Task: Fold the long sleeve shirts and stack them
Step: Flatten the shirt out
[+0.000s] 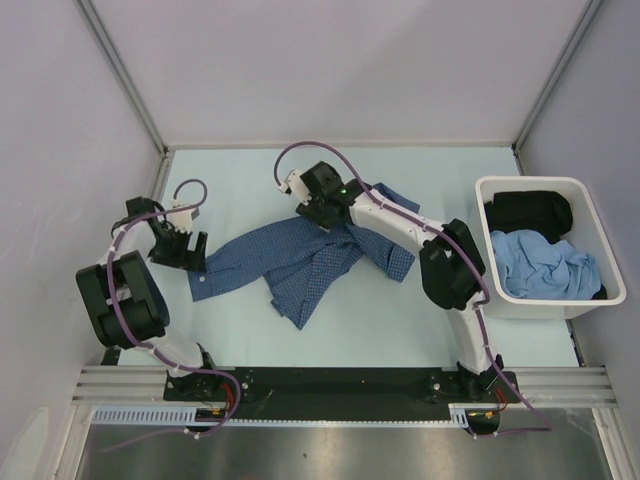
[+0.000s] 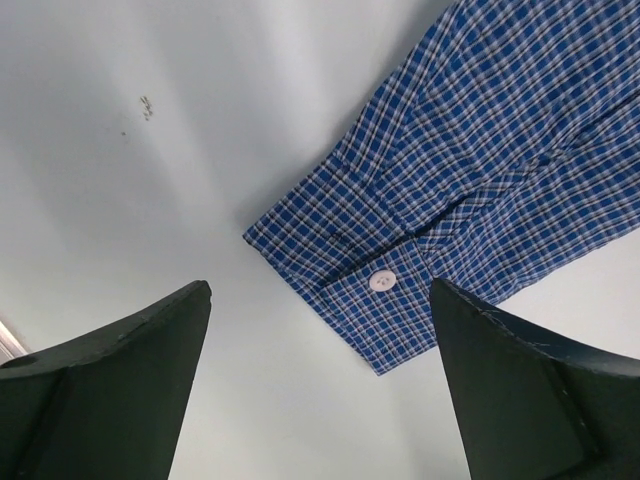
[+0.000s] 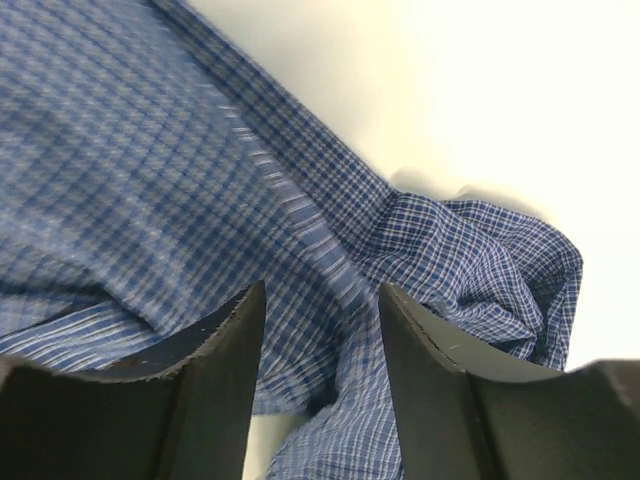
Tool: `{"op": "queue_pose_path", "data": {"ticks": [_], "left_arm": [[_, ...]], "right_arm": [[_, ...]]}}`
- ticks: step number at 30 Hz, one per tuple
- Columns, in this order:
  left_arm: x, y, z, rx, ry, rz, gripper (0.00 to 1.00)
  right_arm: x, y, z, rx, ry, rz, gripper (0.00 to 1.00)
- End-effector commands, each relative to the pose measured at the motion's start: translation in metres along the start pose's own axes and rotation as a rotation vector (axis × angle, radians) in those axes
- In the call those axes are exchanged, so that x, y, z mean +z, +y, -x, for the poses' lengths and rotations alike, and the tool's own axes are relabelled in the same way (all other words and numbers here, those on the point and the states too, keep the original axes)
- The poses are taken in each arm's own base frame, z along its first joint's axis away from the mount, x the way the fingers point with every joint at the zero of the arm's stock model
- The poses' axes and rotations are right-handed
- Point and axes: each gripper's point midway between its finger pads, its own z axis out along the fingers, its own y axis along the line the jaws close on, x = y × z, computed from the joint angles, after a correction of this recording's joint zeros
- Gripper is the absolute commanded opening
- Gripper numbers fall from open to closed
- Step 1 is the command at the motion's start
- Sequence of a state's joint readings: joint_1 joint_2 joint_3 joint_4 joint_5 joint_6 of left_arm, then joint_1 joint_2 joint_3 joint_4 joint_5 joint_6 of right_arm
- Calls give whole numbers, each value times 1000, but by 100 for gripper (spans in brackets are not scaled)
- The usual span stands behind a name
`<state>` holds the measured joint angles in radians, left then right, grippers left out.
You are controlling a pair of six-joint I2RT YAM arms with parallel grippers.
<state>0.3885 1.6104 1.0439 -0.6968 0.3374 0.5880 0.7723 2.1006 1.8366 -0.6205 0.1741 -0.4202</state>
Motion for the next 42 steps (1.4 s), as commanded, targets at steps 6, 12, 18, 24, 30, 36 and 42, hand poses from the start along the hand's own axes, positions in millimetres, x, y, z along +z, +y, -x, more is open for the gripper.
{"op": "queue_pose_path", "data": {"ticks": [6, 12, 18, 24, 30, 36, 42], "left_arm": [[16, 6, -23, 75, 61, 7, 90], [28, -7, -22, 121, 83, -46, 54], [-12, -59, 45, 186, -101, -239, 0], [-110, -198, 117, 602, -387, -431, 0], [-182, -392, 70, 1096, -450, -768, 0], [-158, -428, 6, 1164, -274, -871, 68], [-67, -349, -24, 914, -157, -633, 73]], "right_arm": [[17, -21, -9, 46, 45, -32, 40], [6, -29, -2, 82, 22, -42, 10], [-28, -59, 12, 228, -48, -9, 0], [-79, -106, 16, 446, -222, 128, 0], [-123, -142, 5, 562, -390, 241, 0], [-161, -164, -30, 662, -513, 297, 0], [-186, -148, -56, 633, -537, 301, 0]]}}
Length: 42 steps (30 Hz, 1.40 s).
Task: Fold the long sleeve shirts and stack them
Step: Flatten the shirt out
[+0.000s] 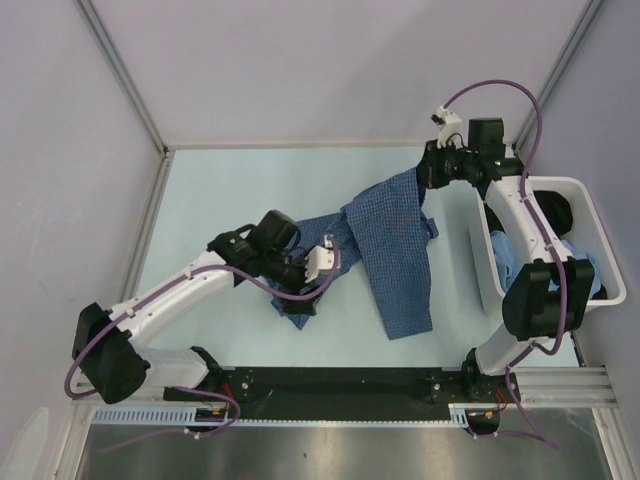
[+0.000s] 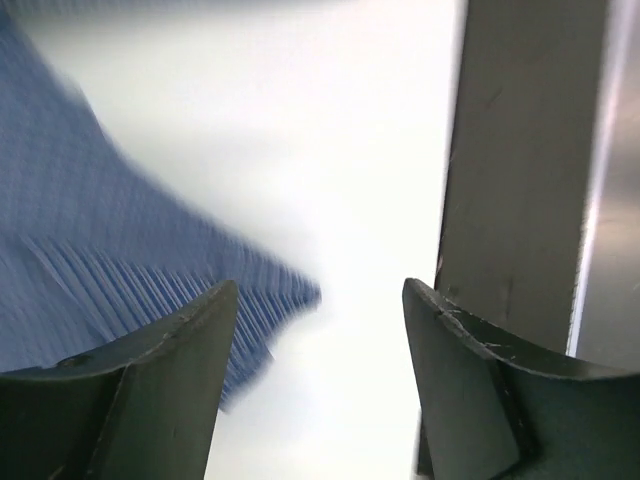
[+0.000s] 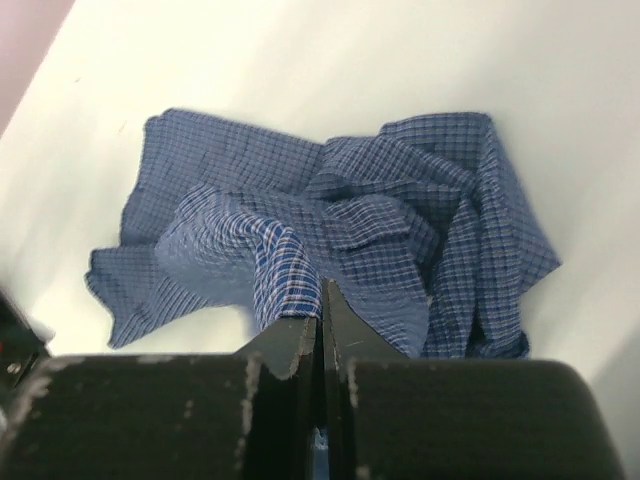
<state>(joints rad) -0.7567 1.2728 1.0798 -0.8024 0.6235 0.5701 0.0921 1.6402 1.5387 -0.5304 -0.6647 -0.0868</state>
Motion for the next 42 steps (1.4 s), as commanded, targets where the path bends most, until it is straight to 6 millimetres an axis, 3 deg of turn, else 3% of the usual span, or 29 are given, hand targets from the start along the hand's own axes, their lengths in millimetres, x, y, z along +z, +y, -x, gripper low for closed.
{"op": "queue_pose_path", "data": {"ticks": [1, 7, 11, 14, 17, 24, 27, 30, 33, 34, 36, 38, 39, 41, 42], "left_arm": [[10, 14, -56, -153, 54, 157, 74], [26, 43, -83, -318, 124, 302, 74], [38, 50, -92, -440, 182, 309, 65], [49, 45, -91, -585, 202, 270, 61], [47, 47, -98, -660, 234, 311, 60], [67, 20, -103, -806, 248, 131, 61], [76, 24, -122, -846, 309, 158, 58], [79, 26, -127, -869, 332, 165, 50], [78, 34, -121, -882, 321, 190, 33], [75, 45, -117, -868, 321, 234, 19], [61, 61, -112, -873, 316, 279, 0], [40, 72, -114, -897, 327, 312, 0], [20, 93, -111, -923, 293, 359, 0], [-14, 105, -124, -908, 330, 426, 0], [-31, 118, -118, -878, 319, 472, 0]], "right_arm": [[-24, 34, 13, -77, -79, 111, 0], [-33, 39, 9, -83, -100, 114, 0], [-40, 43, 17, -105, -126, 104, 0], [-44, 42, 24, -122, -143, 88, 0], [-45, 42, 32, -129, -154, 84, 0], [-45, 41, 42, -128, -167, 85, 0], [-43, 42, 40, -120, -163, 97, 0], [-44, 44, 41, -119, -168, 109, 0], [-47, 47, 46, -117, -182, 120, 0], [-49, 49, 47, -117, -186, 129, 0], [-55, 52, 53, -127, -212, 126, 0], [-64, 52, 59, -133, -238, 116, 0], [-67, 52, 62, -138, -249, 110, 0], [-76, 51, 71, -148, -275, 90, 0], [-79, 50, 73, -148, -282, 83, 0]]}}
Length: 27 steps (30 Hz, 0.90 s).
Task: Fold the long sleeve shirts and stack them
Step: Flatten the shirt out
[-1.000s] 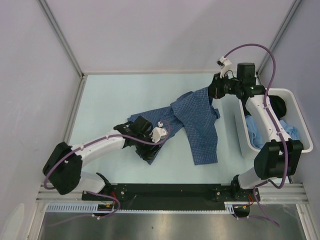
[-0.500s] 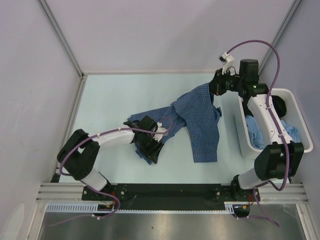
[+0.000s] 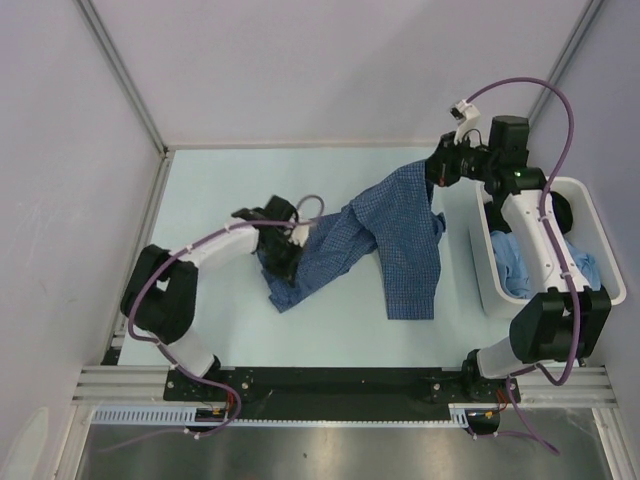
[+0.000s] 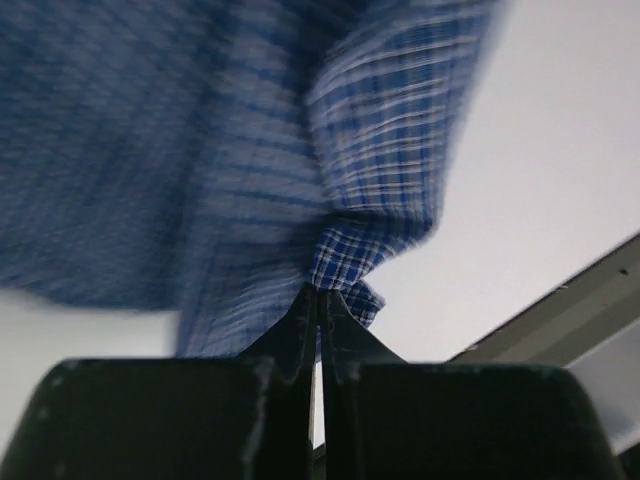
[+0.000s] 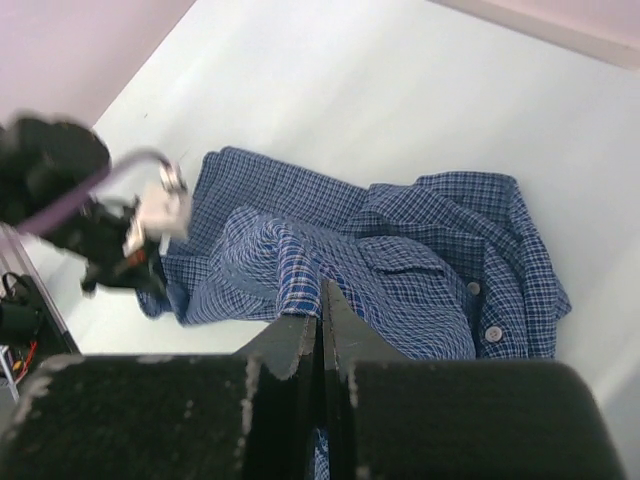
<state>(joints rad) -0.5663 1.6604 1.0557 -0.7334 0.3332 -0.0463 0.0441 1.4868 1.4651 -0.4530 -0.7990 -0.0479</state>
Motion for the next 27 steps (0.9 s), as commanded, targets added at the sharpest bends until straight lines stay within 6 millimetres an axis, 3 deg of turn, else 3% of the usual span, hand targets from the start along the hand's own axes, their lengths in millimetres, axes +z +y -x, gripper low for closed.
{"op": "queue_pose_path", "data": {"ticks": [1, 5, 7, 8, 10, 11, 13, 14, 16, 18, 19, 20, 24, 27], "left_arm": [[-71, 56, 25, 22, -89, 165, 0], [-120, 85, 25, 364, -77, 340, 0], [-123, 95, 17, 595, -28, 369, 0], [-129, 111, 20, 645, -18, 469, 0], [-124, 122, 6, 824, 16, 489, 0], [-126, 133, 19, 858, -41, 558, 0], [-112, 135, 1, 956, -28, 540, 0], [-106, 133, -5, 971, -28, 521, 0], [-93, 123, -15, 950, -68, 451, 12], [-88, 114, -20, 886, -117, 373, 37], [-85, 112, -21, 814, -132, 336, 43], [-85, 113, -27, 747, -133, 298, 58], [-85, 112, -23, 571, -190, 197, 81], [-87, 117, -18, 562, -230, 224, 87]], "right_arm": [[-30, 19, 59, -109, -156, -13, 0], [-39, 25, 66, -91, -169, -11, 0], [-42, 25, 63, -80, -169, -35, 0], [-45, 10, 50, -46, -156, -74, 0], [-47, 2, 34, -16, -147, -96, 0], [-43, -7, 13, 20, -123, -106, 0], [-40, -9, -9, 72, -102, -96, 0], [-35, -11, -32, 111, -67, -86, 0], [-36, -2, -44, 129, -57, -52, 0], [-36, 4, -65, 137, -29, -24, 0], [-40, 8, -69, 123, -31, -19, 0], [-42, 10, -73, 114, -25, -19, 0], [-44, 13, -85, 121, -1, -23, 0], [-43, 11, -84, 123, -1, -24, 0]]}}
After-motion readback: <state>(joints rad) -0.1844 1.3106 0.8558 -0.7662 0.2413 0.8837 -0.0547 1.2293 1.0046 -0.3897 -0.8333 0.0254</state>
